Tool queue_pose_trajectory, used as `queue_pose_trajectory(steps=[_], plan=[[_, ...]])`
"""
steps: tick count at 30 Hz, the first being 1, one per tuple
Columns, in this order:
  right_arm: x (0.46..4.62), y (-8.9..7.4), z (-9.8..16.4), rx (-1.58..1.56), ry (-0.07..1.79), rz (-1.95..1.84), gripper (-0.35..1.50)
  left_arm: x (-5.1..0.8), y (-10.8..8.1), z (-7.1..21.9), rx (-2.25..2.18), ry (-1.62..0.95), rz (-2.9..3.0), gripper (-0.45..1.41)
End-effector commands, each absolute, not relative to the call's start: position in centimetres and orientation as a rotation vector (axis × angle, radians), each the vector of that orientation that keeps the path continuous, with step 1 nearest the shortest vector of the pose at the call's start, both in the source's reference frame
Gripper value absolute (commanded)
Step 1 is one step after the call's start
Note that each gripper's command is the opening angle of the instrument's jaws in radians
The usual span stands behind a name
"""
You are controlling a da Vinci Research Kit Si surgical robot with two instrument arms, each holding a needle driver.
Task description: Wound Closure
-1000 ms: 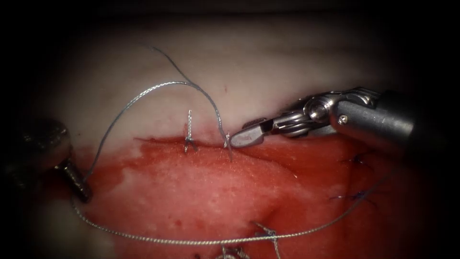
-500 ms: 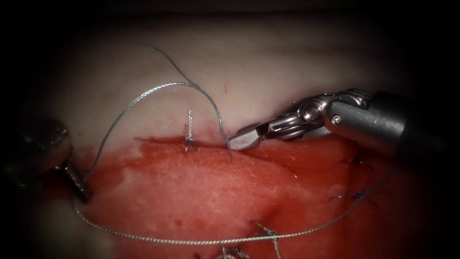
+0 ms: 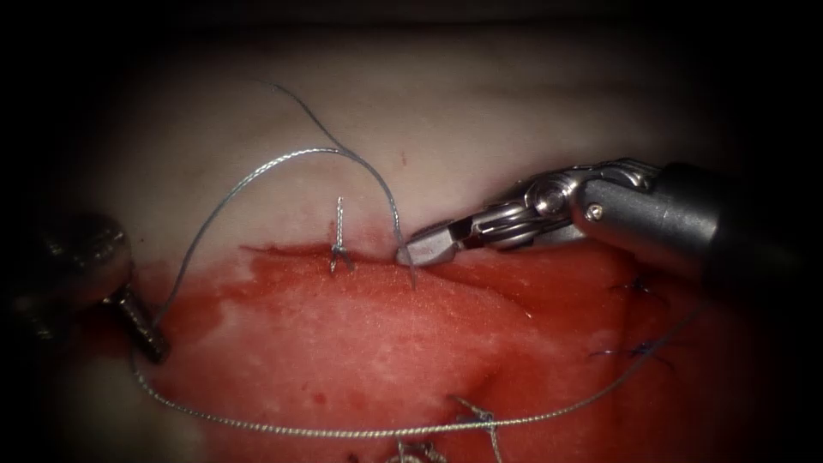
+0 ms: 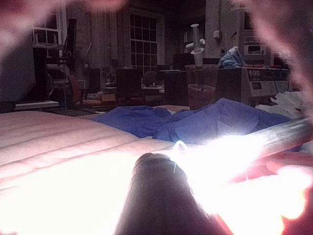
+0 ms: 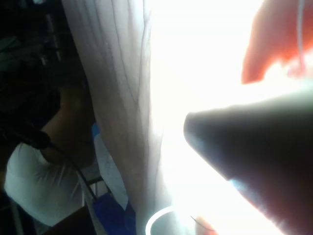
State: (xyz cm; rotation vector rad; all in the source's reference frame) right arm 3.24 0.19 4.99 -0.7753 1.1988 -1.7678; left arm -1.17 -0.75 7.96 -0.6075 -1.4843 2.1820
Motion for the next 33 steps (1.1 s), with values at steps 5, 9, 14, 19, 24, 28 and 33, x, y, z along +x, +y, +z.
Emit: queue_pose_trajectory(steps=[5, 9, 14, 19, 24, 28, 33], plan=[[3.38, 0.3, 4.9, -0.791, 1.235, -1.766, 0.15, -1.18, -0.62, 7.88, -0.609, -1.475, 2.184, -0.45], [3.38, 0.33, 4.89, -0.803, 1.347, -1.764, -0.35, -1.19, -0.62, 7.88, -0.608, -1.475, 2.185, -0.45], [3.39, 0.36, 4.84, -0.841, 1.294, -1.763, -0.35, -1.19, -0.62, 7.88, -0.608, -1.474, 2.187, -0.45], [3.38, 0.43, 4.8, -0.843, 1.28, -1.746, -0.35, -1.19, -0.62, 7.88, -0.609, -1.475, 2.185, -0.45], [3.36, 0.5, 4.78, -0.866, 1.251, -1.748, -0.35, -1.19, -0.63, 7.88, -0.609, -1.475, 2.187, -0.45], [3.35, 0.54, 4.77, -0.884, 1.232, -1.76, -0.35, -1.19, -0.64, 7.88, -0.609, -1.475, 2.189, -0.45], [3.34, 0.57, 4.76, -0.903, 1.211, -1.755, -0.35, -1.19, -0.64, 7.89, -0.601, -1.473, 2.192, -0.45]])
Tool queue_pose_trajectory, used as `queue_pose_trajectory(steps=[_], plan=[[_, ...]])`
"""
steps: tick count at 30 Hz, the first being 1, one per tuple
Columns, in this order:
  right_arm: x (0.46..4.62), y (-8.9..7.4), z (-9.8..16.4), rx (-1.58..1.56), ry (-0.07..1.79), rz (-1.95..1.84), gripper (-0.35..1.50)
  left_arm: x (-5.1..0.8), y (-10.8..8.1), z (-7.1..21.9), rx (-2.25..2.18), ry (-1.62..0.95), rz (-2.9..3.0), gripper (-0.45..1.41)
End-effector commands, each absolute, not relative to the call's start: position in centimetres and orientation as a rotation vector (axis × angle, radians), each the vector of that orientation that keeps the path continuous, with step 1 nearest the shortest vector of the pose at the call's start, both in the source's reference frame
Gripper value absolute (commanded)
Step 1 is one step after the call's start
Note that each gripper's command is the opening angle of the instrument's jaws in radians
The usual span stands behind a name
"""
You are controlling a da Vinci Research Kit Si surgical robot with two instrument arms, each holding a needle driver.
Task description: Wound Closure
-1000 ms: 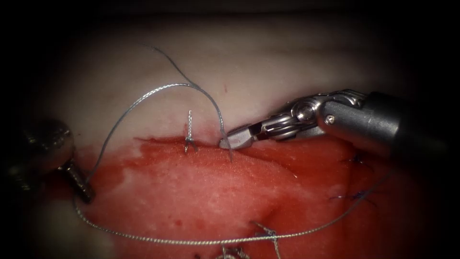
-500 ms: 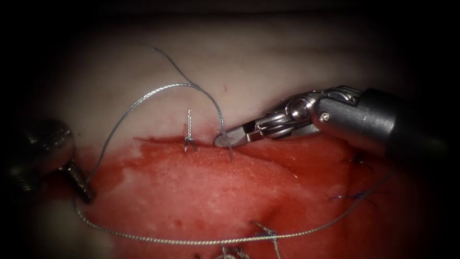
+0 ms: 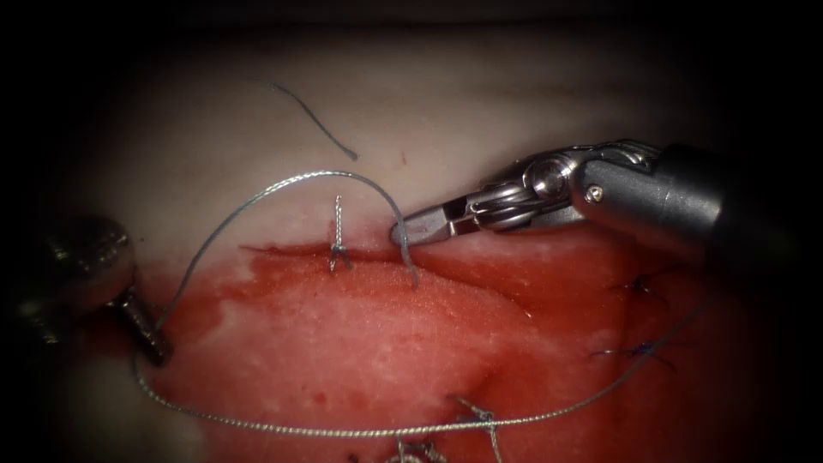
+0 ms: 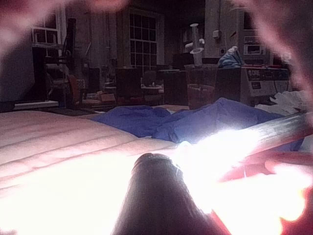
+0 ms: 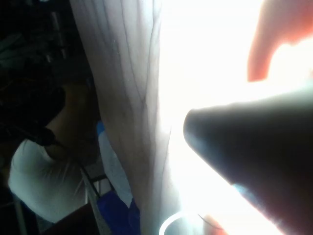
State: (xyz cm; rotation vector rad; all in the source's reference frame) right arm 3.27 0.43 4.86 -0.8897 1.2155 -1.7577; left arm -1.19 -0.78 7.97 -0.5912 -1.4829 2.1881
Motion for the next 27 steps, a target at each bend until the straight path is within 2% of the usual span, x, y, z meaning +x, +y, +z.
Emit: queue_pose_trajectory(steps=[1, 27], plan=[[3.33, 0.58, 4.76, -0.903, 1.208, -1.752, -0.35, -1.19, -0.65, 7.89, -0.592, -1.471, 2.194, -0.45], [3.14, 0.9, 4.61, -0.992, 1.124, -1.71, -0.35, -1.16, -0.66, 7.91, -0.577, -1.467, 2.198, -0.45]])
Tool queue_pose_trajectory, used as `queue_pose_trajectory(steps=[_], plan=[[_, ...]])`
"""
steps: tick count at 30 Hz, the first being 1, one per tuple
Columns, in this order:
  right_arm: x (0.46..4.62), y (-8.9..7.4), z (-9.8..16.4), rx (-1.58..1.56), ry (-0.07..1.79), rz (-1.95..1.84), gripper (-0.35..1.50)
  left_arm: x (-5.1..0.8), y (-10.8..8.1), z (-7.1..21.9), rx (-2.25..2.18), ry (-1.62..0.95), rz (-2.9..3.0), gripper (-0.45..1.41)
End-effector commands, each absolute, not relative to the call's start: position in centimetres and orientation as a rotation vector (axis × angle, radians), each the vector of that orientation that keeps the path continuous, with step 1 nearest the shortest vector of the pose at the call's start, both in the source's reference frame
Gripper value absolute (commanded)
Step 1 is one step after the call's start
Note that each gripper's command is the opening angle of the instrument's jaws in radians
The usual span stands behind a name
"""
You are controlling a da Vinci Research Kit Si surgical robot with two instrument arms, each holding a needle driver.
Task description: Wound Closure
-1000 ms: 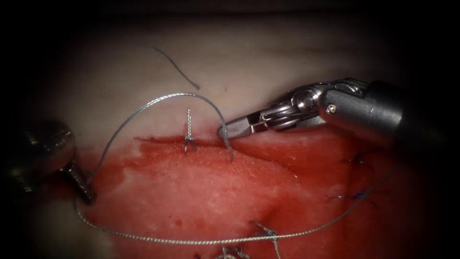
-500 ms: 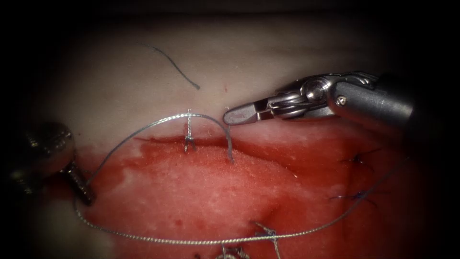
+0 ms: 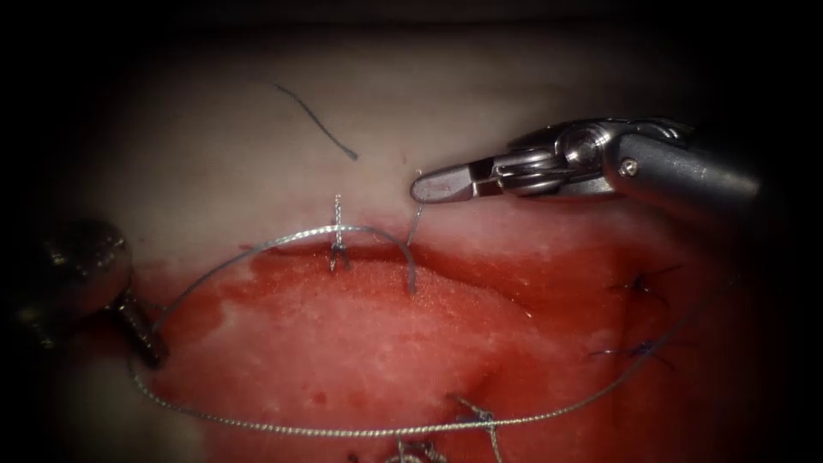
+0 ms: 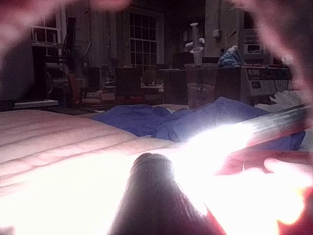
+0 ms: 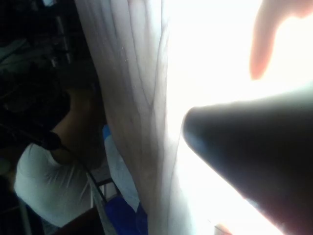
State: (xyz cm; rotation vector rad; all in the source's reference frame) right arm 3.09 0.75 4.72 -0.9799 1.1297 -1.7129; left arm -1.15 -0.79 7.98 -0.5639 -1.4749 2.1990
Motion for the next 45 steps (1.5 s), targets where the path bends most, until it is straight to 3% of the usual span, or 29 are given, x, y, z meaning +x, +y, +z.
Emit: queue_pose_trajectory(steps=[1, 27, 39, 40, 41, 43, 45], plan=[[3.14, 0.91, 4.6, -0.995, 1.118, -1.71, -0.35, -1.17, -0.65, 7.91, -0.569, -1.467, 2.195, -0.45], [2.69, 1.47, 4.0, -1.182, 0.995, -1.671, -0.35, -1.38, -0.47, 8.48, -0.515, -1.559, 1.928, -0.45], [2.7, 1.48, 3.94, -1.21, 0.968, -1.674, -0.35, -1.51, -0.43, 8.58, -0.563, -1.605, 1.835, -0.45], [2.73, 1.48, 3.94, -1.209, 0.962, -1.672, -0.2, -1.54, -0.44, 8.59, -0.56, -1.61, 1.827, -0.45], [2.74, 1.48, 3.95, -1.208, 0.957, -1.671, 0.29, -1.56, -0.44, 8.6, -0.556, -1.613, 1.821, -0.45], [2.77, 1.47, 3.95, -1.202, 0.919, -1.665, 0.89, -1.59, -0.45, 8.61, -0.562, -1.618, 1.814, -0.45], [2.78, 1.46, 3.94, -1.207, 0.864, -1.675, 1.13, -1.6, -0.46, 8.62, -0.556, -1.62, 1.811, -0.45]])
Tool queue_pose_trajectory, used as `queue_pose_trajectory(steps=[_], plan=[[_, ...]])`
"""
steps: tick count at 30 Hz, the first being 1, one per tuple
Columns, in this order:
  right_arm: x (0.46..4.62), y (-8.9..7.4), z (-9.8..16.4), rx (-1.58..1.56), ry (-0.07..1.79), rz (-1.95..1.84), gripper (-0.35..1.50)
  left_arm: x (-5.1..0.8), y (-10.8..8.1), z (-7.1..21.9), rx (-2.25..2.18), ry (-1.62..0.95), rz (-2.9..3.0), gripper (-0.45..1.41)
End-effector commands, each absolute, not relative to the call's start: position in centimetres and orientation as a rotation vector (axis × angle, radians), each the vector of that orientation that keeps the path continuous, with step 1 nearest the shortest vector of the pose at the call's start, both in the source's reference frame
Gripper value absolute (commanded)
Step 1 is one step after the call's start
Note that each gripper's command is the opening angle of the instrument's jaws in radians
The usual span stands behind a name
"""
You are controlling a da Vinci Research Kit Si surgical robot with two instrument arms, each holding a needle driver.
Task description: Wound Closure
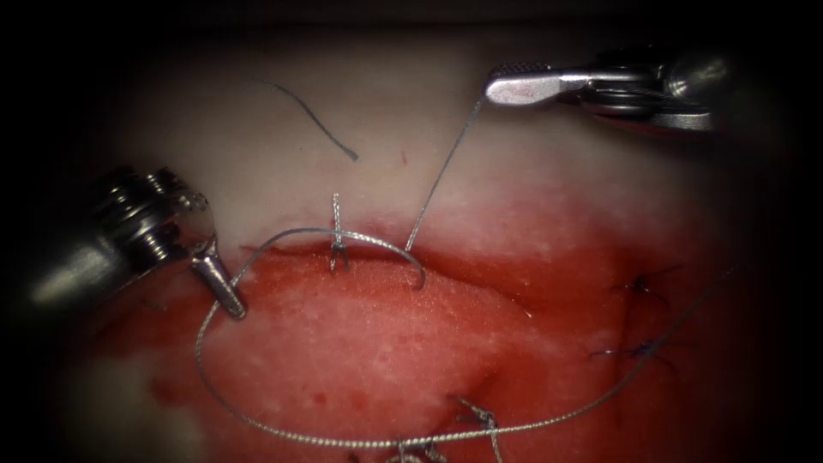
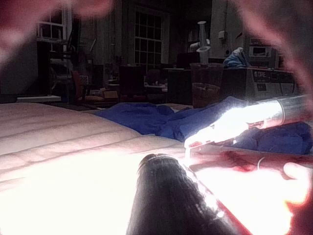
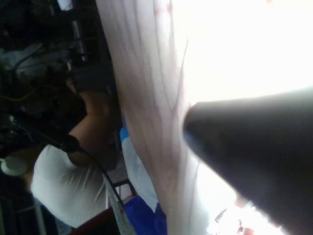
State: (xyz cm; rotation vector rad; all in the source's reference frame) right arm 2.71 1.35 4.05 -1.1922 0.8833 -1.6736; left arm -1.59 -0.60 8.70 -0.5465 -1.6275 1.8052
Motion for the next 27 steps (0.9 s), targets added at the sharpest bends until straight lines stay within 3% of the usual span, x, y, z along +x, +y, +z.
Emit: queue_pose_trajectory(steps=[1, 4, 6, 17, 27], plan=[[2.78, 1.45, 3.94, -1.202, 0.839, -1.673, 1.2, -1.59, -0.47, 8.62, -0.556, -1.619, 1.812, -0.45], [2.73, 1.41, 3.94, -1.199, 0.778, -1.682, 1.43, -1.59, -0.45, 8.62, -0.553, -1.617, 1.816, -0.45], [2.68, 1.39, 3.93, -1.188, 0.756, -1.675, 1.43, -1.58, -0.44, 8.61, -0.55, -1.614, 1.818, -0.45], [2.47, 1.14, 3.99, -1.226, 0.943, -1.712, 1.18, -1.49, -0.24, 8.45, -0.596, -1.635, 1.735, -0.45], [2.64, 0.75, 4.0, -1.261, 1.08, -1.757, 1.15, -1.49, -0.08, 8.4, -0.688, -1.662, 1.658, -0.45]])
